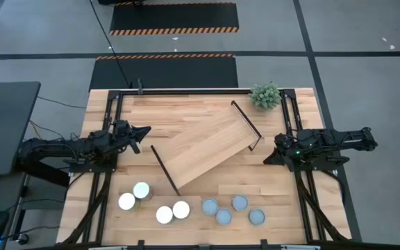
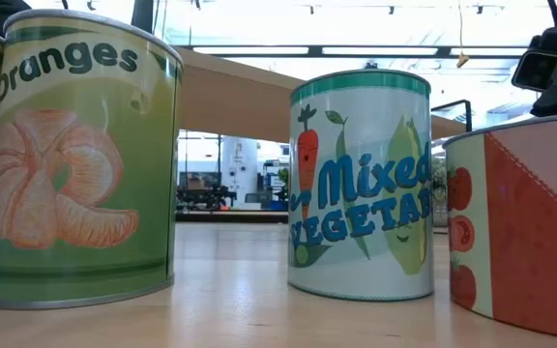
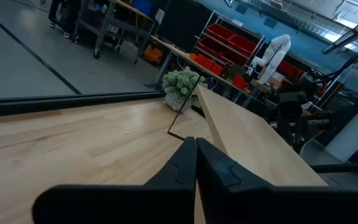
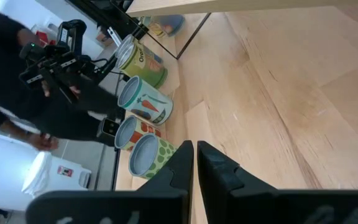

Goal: Pick and place cans onto a shelf

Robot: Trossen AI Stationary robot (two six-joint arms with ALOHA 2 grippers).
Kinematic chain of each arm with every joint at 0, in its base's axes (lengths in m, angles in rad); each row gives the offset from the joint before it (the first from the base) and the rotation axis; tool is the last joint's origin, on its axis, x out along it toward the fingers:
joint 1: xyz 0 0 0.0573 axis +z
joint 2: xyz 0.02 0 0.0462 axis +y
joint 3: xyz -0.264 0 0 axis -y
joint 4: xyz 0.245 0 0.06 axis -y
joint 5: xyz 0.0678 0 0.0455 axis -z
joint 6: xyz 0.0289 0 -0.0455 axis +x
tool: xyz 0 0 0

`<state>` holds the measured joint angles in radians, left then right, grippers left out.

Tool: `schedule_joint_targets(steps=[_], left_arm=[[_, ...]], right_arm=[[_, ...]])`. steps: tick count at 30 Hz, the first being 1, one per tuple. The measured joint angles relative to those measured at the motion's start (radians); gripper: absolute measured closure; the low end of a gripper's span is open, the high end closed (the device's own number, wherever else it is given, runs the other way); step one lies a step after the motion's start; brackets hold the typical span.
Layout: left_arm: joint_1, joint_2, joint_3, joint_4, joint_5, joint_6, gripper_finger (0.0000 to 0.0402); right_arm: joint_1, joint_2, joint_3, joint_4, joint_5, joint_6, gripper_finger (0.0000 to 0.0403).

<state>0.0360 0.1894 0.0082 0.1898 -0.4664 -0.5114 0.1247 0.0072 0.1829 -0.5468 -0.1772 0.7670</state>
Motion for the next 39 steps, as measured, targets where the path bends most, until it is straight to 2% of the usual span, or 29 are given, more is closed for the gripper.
schedule_joint_targets(steps=[14,19,22,25,29,32,35,39], left_arm=[[0.000,0.000,0.000,0.000,-0.001,0.000,0.0390],[0.000,0.000,0.000,0.002,-0.073,0.000,0.0390],[0.000,0.000,0.000,0.002,-0.079,-0.006,0.0390],[0.000,0.000,0.000,0.005,-0.078,-0.095,0.0390],[0.000,0.000,0.000,0.040,-0.075,-0.312,0.0390],[0.000,0.000,0.000,0.087,-0.032,-0.457,0.0390],[0.000,0.000,0.000,0.152,0.040,-0.503,0.0390],[-0.001,0.000,0.000,0.262,0.070,-0.552,0.0390]], right_arm=[[0.000,0.000,0.000,0.000,0.000,0.000,0.0375],[0.000,0.000,0.000,0.000,0.000,0.000,0.0375],[0.000,0.000,0.000,0.000,0.000,0.000,0.0375],[0.000,0.000,0.000,0.000,0.000,0.000,0.0375],[0.000,0.000,0.000,0.000,0.000,0.000,0.0375],[0.000,0.000,0.000,0.000,0.014,-0.003,0.0375],[0.000,0.000,0.000,0.025,0.085,-0.001,0.0375],[0.000,0.000,0.000,0.110,0.127,0.051,0.0375]])
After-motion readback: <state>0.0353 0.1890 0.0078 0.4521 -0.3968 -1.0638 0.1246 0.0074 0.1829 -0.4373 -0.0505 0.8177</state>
